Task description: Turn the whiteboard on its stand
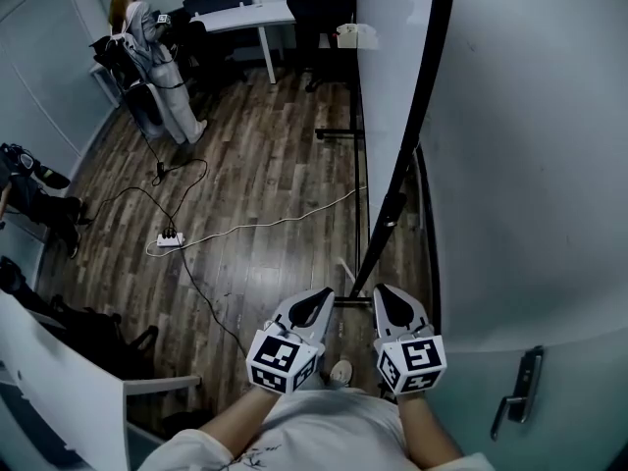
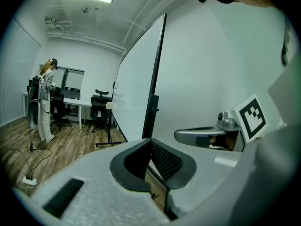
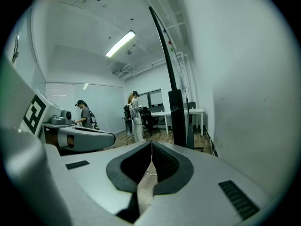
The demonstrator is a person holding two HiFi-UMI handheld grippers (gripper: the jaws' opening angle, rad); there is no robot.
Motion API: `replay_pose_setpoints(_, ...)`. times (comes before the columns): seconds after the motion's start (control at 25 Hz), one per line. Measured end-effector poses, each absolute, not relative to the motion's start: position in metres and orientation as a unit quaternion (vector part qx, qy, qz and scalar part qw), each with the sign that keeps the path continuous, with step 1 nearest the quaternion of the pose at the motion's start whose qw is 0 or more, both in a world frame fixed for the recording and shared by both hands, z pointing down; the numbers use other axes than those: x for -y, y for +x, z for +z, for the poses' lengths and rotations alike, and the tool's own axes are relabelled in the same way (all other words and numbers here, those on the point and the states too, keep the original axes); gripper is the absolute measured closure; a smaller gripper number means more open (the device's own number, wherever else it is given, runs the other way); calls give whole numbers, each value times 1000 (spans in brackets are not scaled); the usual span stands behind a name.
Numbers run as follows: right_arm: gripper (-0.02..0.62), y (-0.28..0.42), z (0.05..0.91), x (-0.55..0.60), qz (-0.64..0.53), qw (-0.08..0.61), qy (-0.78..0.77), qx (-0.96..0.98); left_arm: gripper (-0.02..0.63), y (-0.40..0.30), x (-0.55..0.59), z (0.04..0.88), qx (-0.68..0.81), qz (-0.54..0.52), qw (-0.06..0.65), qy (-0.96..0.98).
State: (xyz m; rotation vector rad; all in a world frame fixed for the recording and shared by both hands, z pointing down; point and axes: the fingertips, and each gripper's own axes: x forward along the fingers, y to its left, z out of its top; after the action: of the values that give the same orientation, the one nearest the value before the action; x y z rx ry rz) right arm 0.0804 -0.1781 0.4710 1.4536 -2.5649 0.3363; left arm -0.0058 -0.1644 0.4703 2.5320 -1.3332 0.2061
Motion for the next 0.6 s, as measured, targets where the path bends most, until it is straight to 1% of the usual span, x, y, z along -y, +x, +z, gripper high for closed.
replay_pose_setpoints(0.6,588,81,455,208,108,86,535,833,595,-5,207,451,411,70,122,900)
